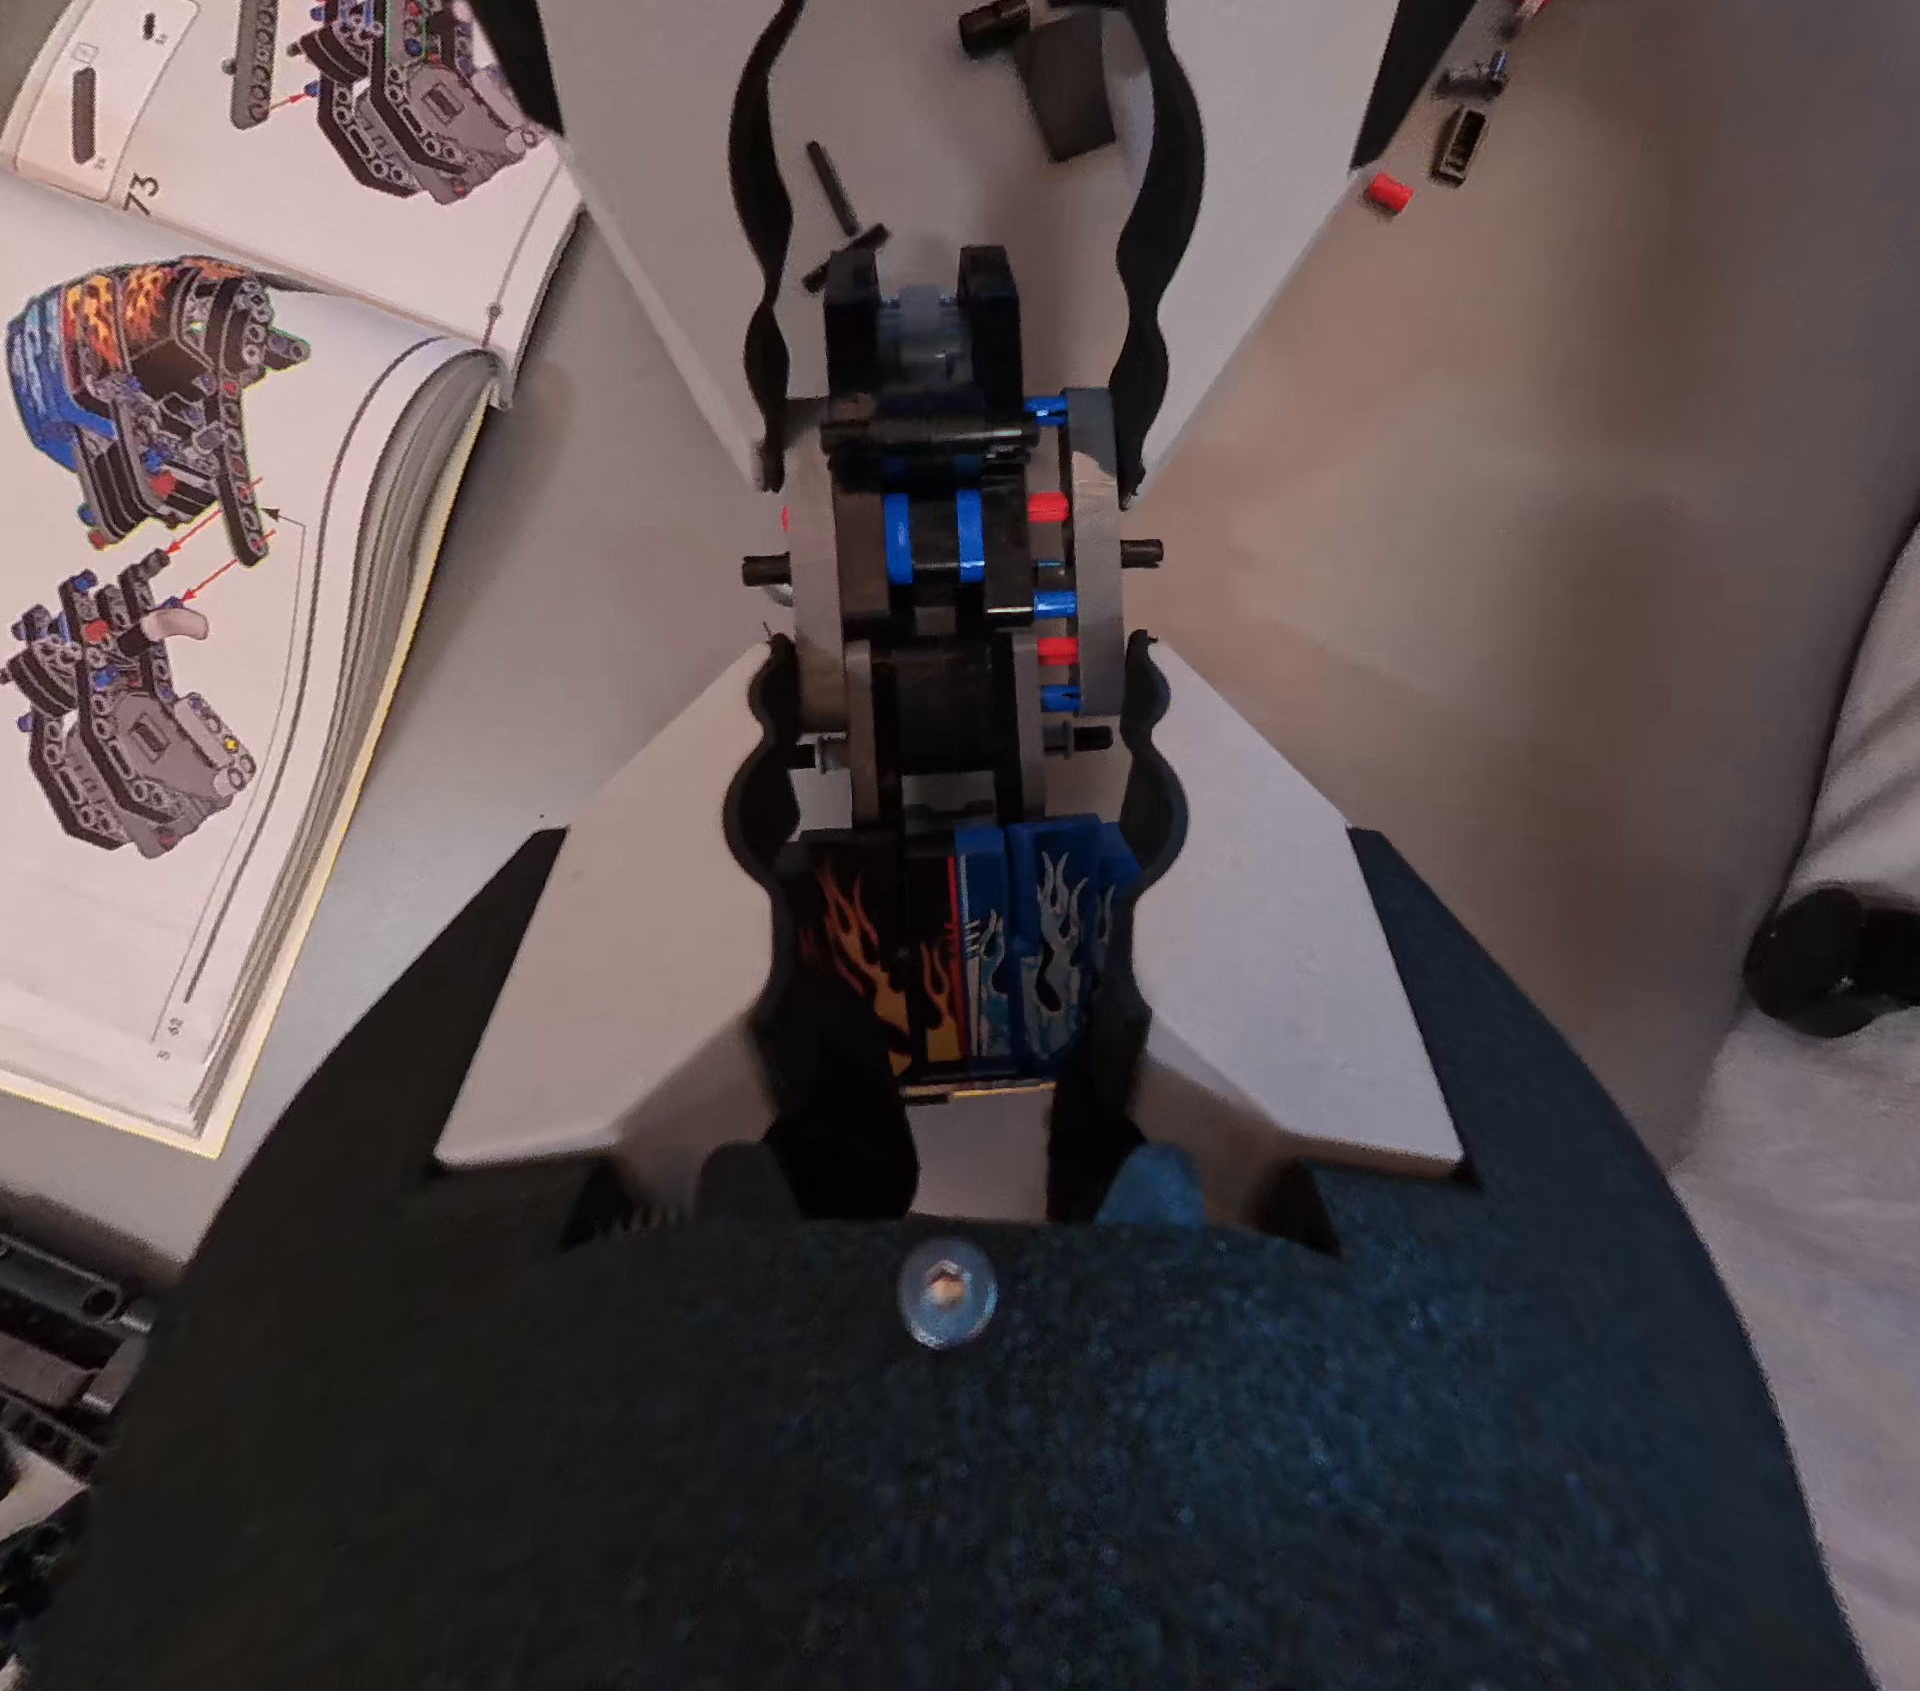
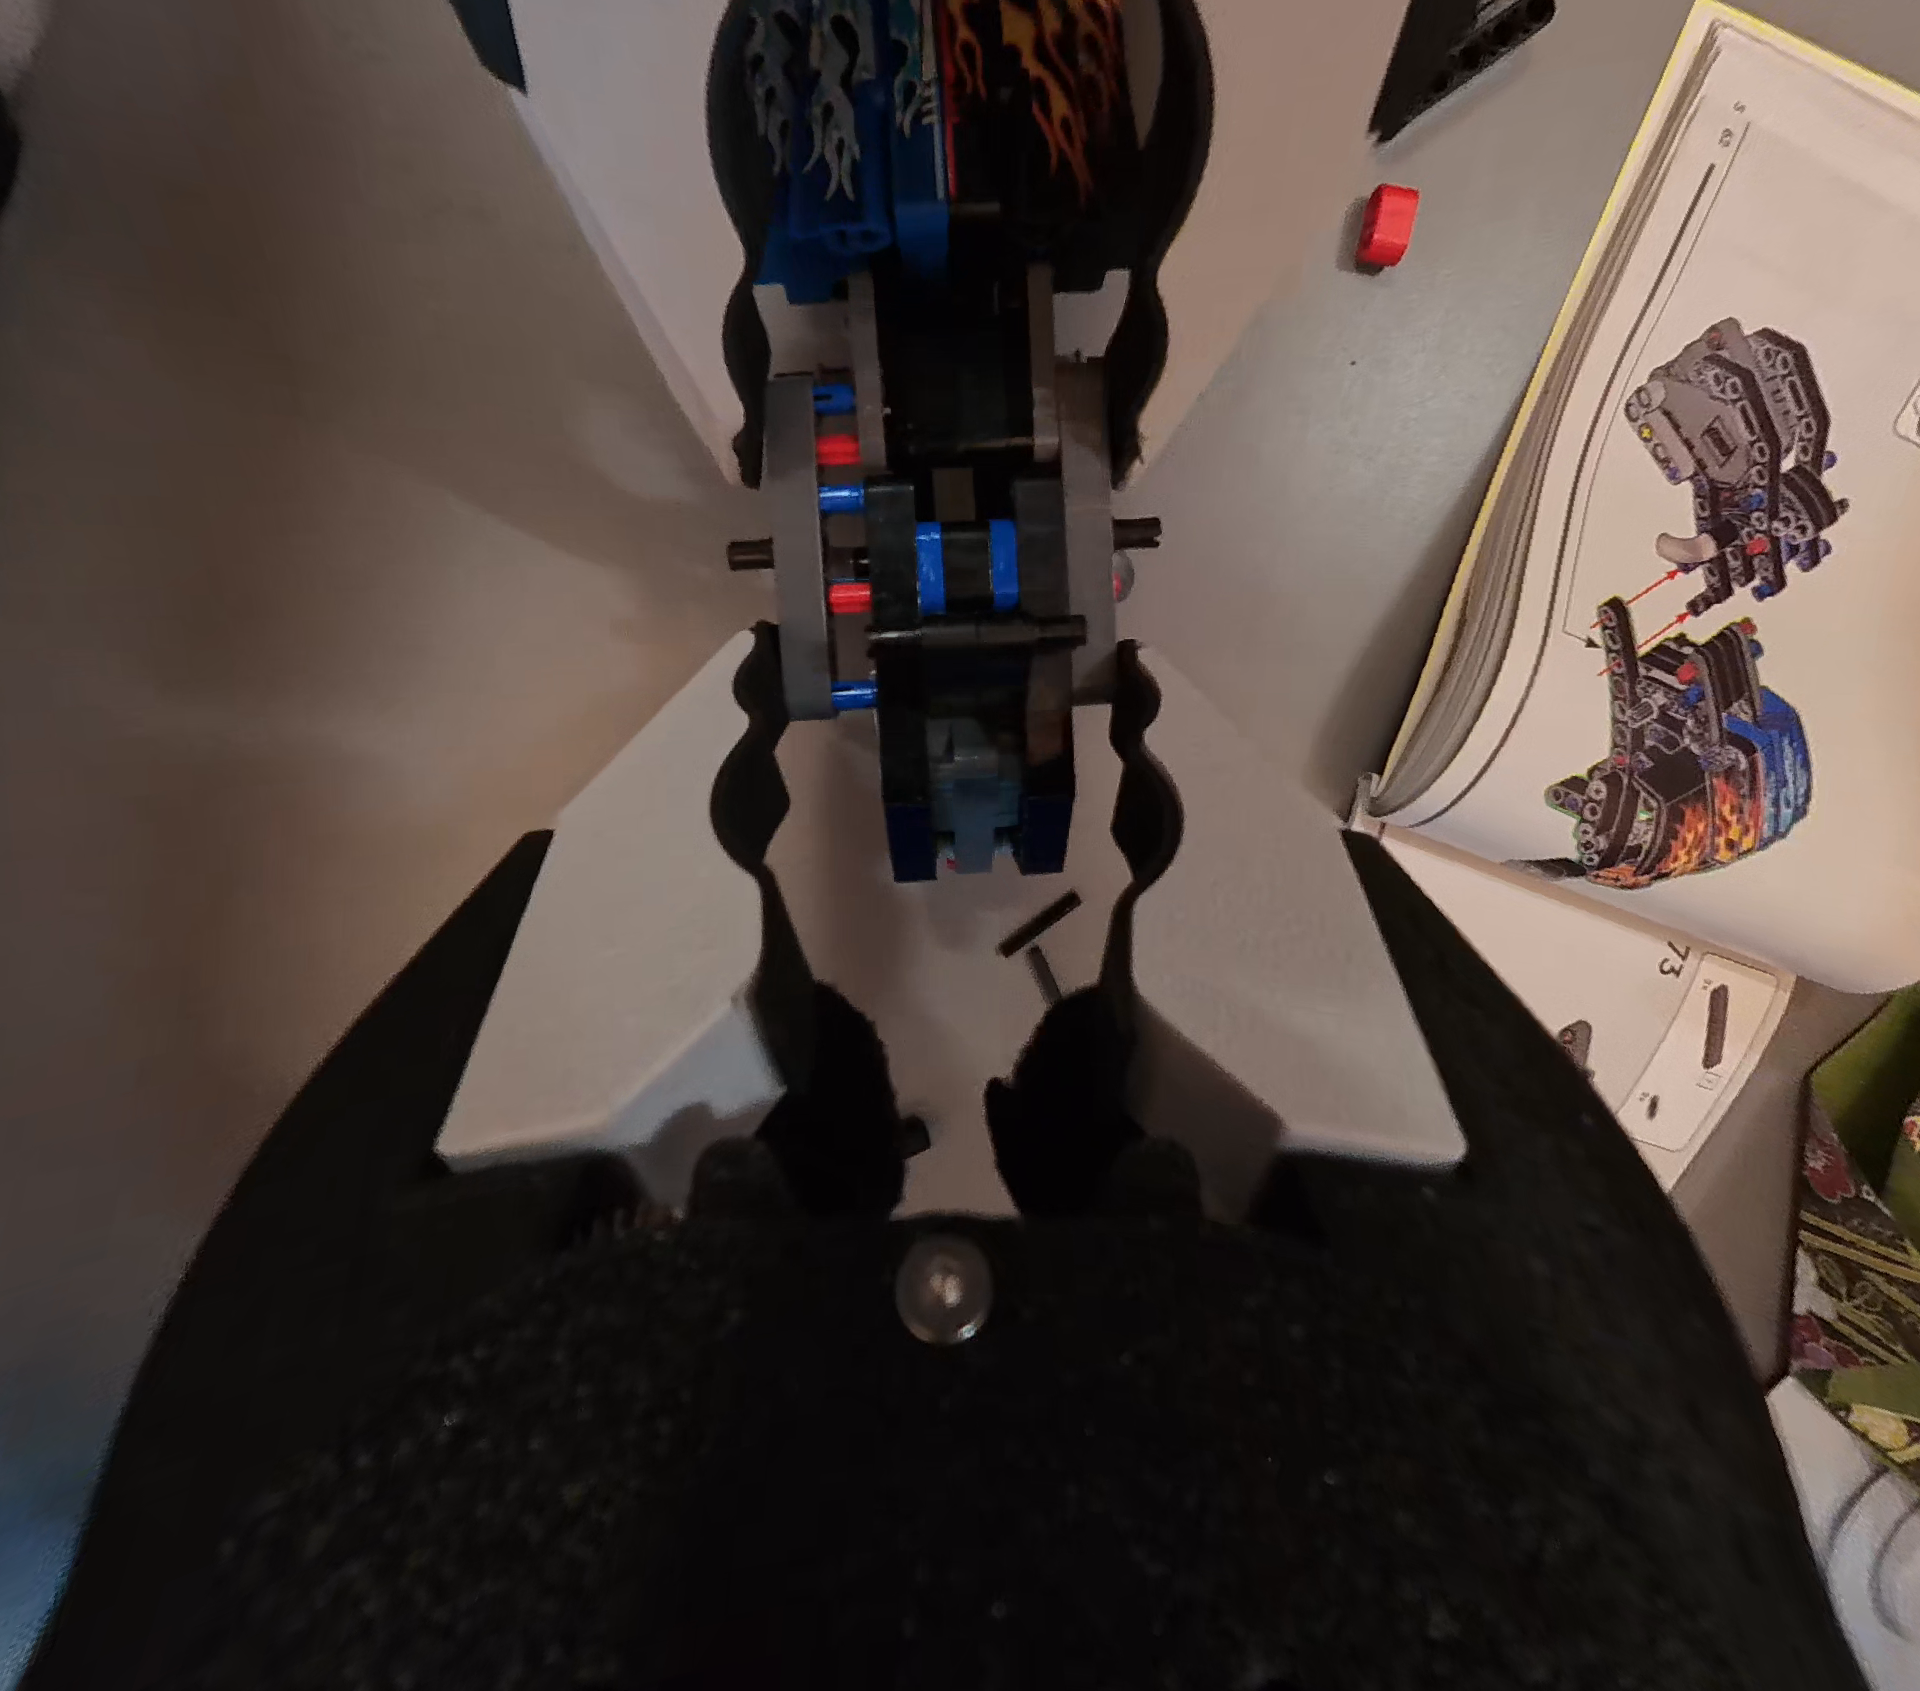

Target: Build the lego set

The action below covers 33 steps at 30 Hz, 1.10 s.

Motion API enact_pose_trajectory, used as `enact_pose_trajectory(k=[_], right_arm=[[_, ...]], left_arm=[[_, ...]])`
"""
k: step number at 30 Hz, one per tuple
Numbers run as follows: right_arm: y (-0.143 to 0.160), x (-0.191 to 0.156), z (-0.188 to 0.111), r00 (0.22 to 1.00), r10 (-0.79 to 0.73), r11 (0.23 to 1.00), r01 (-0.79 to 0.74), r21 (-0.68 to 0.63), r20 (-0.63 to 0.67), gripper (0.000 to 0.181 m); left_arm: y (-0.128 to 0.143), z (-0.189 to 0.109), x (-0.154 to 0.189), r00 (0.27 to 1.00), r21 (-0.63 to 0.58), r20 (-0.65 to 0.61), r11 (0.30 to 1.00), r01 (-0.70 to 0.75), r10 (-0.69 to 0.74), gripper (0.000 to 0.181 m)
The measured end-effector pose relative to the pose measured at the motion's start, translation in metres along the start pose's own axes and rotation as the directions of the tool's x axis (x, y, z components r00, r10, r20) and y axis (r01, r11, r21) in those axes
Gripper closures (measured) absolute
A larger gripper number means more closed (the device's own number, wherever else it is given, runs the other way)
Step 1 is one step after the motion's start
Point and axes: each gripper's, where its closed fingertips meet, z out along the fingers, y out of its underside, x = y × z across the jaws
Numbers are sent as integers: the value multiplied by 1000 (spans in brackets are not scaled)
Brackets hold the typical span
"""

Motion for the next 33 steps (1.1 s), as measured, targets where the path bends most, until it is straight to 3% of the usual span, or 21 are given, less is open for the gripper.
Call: enact_pose_trajectory(k=[10, 22, 30, 33], right_arm=[[4, 2, -2, 1000, -18, 999, 18, 30, -5, 119], [0, 1, -4, 994, 79, 993, -84, 83, 70, 119], [3, 5, -2, 1000, -3, 999, 4, 43, -27, 119], [3, 6, -2, 1000, 21, 998, -21, 64, -6, 119]], left_arm=[[-2, 3, -2, 999, -40, -12, 998, 40, -41, 122], [-4, 2, -3, 998, -11, -19, 998, 56, -57, 122], [-5, 4, -6, 999, 1, 31, 1000, 25, -25, 121], [-5, 5, -6, 999, -12, 25, 999, 32, -32, 121]])
